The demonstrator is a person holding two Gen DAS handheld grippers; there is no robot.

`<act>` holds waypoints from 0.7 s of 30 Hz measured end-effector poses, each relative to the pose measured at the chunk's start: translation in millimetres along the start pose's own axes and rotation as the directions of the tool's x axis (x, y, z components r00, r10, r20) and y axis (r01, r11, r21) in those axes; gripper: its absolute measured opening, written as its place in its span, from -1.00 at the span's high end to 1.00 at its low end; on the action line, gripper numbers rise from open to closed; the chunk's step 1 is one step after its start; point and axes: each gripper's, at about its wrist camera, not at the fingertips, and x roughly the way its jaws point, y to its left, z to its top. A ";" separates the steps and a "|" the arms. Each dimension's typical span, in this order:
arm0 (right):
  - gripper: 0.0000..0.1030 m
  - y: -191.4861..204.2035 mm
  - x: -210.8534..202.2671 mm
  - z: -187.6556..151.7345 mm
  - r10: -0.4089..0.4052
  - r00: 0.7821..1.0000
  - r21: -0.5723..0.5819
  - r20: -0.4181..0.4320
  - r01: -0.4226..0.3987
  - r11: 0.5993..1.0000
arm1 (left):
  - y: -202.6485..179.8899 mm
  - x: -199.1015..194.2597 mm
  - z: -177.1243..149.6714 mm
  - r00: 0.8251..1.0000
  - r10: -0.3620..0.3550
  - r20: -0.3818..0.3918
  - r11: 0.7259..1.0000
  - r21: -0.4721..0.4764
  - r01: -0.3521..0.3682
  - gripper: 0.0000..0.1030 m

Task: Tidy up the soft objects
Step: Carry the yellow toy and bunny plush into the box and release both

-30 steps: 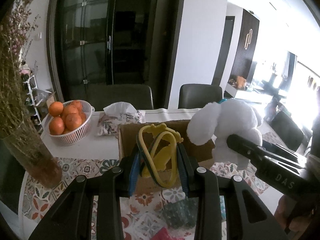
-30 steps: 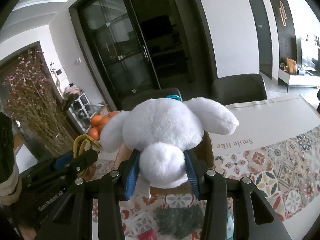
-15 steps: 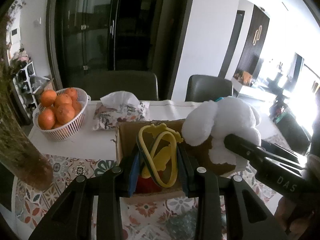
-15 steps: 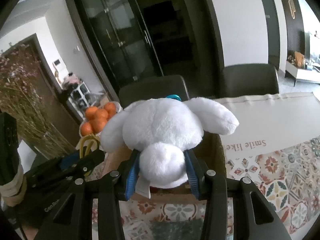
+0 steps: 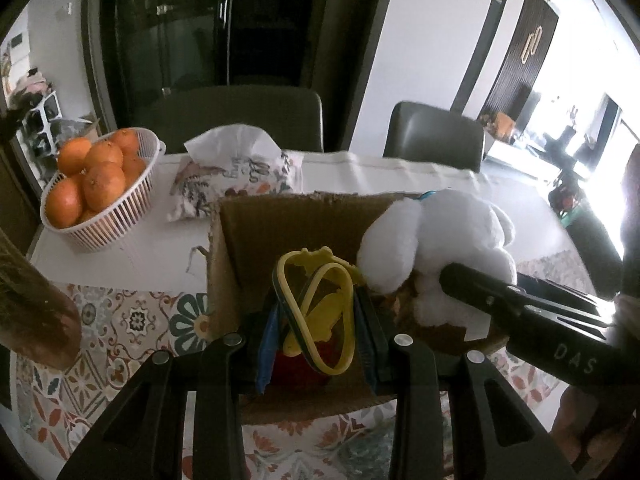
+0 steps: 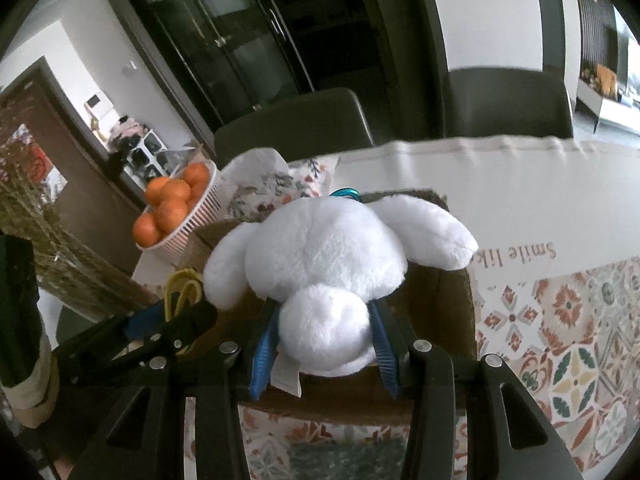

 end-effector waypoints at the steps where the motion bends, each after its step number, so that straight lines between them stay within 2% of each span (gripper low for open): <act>1: 0.14 -0.7 4.1 0.0 0.002 1.000 0.002 -0.012 -0.002 1.000 | -0.8 3.2 0.0 1.000 0.005 -0.007 1.000 0.005 -0.005 0.32; 6: 0.07 -3.7 20.1 1.3 -0.006 0.999 0.002 -0.053 0.006 1.000 | -1.8 18.0 -1.5 0.999 0.010 -0.047 1.000 0.021 -0.009 0.30; 10: 0.05 -6.7 30.8 3.9 0.017 0.995 0.033 -0.096 -0.014 0.999 | -3.1 25.0 -2.8 0.998 -0.002 -0.067 1.000 0.031 0.004 0.17; 13: -0.01 -7.0 31.7 4.3 0.033 0.994 0.036 -0.100 -0.029 0.999 | -5.1 24.2 -3.8 0.998 -0.006 -0.065 0.999 0.036 0.008 0.09; 21: -0.01 -0.9 14.5 -0.7 -0.024 0.998 -0.005 -0.063 0.024 1.000 | -5.3 8.3 -9.6 0.999 0.027 -0.044 0.999 0.038 -0.025 0.09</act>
